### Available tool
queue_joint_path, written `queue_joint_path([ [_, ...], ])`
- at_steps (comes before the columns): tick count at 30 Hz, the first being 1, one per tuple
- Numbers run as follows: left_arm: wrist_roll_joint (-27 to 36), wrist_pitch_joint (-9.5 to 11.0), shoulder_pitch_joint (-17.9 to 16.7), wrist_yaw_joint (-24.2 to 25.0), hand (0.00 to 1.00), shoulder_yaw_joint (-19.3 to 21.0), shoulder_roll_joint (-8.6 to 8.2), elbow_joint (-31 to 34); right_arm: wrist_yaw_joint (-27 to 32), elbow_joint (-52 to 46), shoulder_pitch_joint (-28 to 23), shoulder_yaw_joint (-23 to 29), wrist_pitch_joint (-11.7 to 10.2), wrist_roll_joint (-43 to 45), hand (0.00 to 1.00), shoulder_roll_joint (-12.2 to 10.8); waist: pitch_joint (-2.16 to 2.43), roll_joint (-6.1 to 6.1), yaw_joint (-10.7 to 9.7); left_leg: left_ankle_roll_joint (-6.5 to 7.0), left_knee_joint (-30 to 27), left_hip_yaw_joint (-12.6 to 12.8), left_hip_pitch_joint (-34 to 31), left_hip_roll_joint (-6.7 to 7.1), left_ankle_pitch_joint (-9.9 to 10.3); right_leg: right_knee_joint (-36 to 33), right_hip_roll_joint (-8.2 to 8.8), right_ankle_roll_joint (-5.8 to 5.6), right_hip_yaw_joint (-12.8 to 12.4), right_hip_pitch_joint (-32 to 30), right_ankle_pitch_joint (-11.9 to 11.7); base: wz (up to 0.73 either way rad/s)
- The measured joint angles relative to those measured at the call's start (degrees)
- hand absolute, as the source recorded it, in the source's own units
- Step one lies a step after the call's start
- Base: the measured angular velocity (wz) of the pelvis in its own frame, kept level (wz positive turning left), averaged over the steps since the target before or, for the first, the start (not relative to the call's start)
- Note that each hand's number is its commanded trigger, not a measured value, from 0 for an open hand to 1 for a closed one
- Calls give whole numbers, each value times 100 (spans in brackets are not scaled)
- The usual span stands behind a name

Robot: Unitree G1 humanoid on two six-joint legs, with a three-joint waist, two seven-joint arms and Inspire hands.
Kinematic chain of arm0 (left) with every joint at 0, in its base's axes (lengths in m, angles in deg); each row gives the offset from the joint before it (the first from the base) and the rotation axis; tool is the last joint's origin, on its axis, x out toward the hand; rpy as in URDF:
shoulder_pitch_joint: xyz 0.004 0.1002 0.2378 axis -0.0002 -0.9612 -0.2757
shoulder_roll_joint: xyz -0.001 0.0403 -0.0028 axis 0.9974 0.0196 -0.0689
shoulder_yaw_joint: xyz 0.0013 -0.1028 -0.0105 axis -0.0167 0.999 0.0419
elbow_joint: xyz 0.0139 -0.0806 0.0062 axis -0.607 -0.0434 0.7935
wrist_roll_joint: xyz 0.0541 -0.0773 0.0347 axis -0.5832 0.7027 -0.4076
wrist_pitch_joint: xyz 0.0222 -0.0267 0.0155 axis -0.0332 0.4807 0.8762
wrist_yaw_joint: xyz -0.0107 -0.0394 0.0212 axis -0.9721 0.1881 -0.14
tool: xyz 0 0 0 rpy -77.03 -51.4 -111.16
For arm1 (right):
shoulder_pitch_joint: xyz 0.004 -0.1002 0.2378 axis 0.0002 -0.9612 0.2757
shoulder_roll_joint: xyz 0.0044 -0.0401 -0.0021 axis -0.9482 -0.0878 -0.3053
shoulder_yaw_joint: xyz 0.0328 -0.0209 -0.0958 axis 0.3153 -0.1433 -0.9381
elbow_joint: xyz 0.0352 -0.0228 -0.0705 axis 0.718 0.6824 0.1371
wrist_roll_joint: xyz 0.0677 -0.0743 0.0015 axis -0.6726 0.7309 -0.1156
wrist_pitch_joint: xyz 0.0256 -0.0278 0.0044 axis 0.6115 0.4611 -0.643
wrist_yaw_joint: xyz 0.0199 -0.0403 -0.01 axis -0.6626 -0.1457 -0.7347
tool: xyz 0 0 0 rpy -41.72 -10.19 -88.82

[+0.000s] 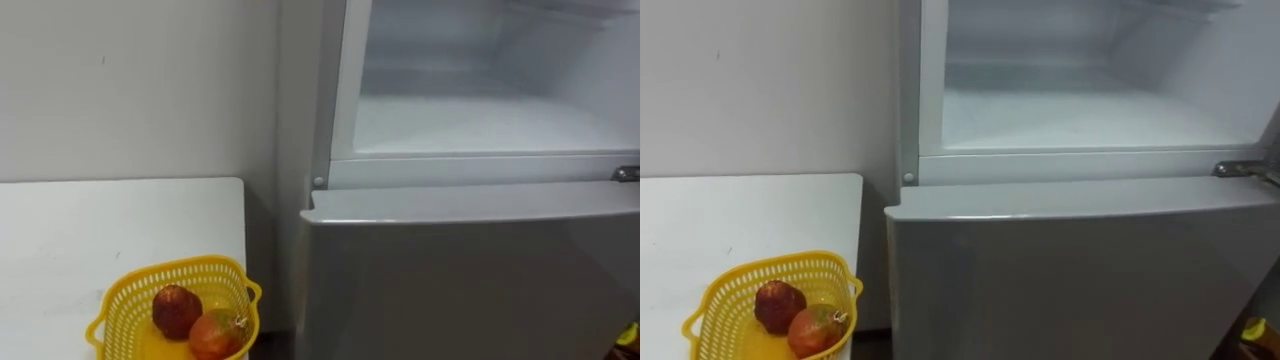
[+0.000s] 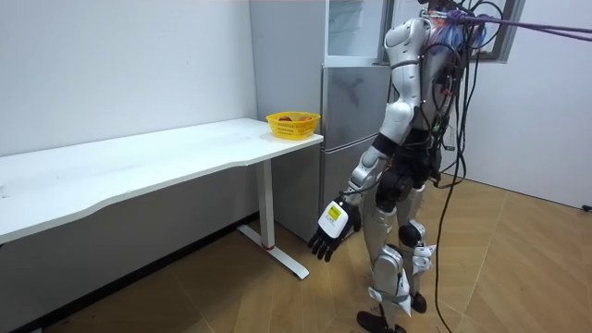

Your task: Retrieve from the upper fridge

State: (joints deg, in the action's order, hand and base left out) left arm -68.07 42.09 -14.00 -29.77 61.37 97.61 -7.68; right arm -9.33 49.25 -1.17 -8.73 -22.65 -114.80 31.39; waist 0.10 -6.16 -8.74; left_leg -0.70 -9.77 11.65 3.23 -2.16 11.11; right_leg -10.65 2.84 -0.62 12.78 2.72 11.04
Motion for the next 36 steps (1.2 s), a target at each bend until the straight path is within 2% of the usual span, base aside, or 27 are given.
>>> queue_joint_path([
  [5, 1, -3, -25, 3, 0, -9, 5, 5, 0, 0, 150, -103, 0, -111, 0, 31, 24, -94, -31, 0, -4, 19, 24, -7, 0, 5, -6, 4, 7, 16, -3, -1],
  [12, 11, -5, -23, -65, 0, -9, 5, 15, -2, 0, 166, -103, 1, -373, 0, 95, 41, -128, -62, -1, 8, 42, 33, -12, 1, 3, -7, 11, 2, 17, -11, 0],
  [15, 11, -5, -22, -70, 0, -33, 9, 21, -2, 0, 168, -172, 7, -429, 0, 221, 44, -123, -70, -1, 13, 46, 38, -12, 1, 1, -6, 12, 5, 18, -14, 0],
  [20, 5, -16, -26, -63, 0, -51, 36, -3, 8, 2, 312, -455, 10, -385, 0, 596, 49, -167, -66, -2, 13, 49, 44, -15, -1, -6, -6, 15, 13, 30, -16, 0],
  [25, 7, -61, -37, -52, 0, -67, 51, -7, 197, -25, 311, -508, 23, -153, 0, 597, 37, -231, -77, -3, 12, 48, 40, -12, -1, -3, 0, 14, 28, 27, -16, 0],
  [28, 4, -61, -41, -53, 0, -60, 52, -4, 511, -277, 312, -504, 139, 236, 0, 596, 41, -209, -82, -3, 15, 62, 26, -9, -1, -10, 1, 13, 23, 16, -15, -1],
  [31, 6, -57, -37, -50, 0, -58, 52, -8, 695, -453, 312, -574, 152, 632, 0, 595, 60, -152, -63, -3, 16, 78, 50, -11, -1, -39, -1, 15, -2, 30, -18, -6],
  [32, 5, -57, -38, -46, 0, -63, 52, -8, 747, -515, 312, -616, 154, 679, 0, 595, 56, -136, -54, -3, 17, 81, 58, -11, -1, -64, 1, 16, -4, 26, -18, -12],
  [33, 5, -52, -32, -32, 0, -77, 50, -12, 851, -664, 312, -724, 158, 902, 0, 569, 32, -98, -29, -3, 25, 102, 90, -15, -1, -109, 2, 16, -25, 16, -18, -16],
  [36, 12, -3, 36, -21, 0, -98, 49, -184, 1107, -1236, 274, -794, 217, 1578, 0, 394, -4, -17, -38, -7, 31, 114, 124, -15, -5, -159, 3, 23, -62, -13, -16, -14],
])
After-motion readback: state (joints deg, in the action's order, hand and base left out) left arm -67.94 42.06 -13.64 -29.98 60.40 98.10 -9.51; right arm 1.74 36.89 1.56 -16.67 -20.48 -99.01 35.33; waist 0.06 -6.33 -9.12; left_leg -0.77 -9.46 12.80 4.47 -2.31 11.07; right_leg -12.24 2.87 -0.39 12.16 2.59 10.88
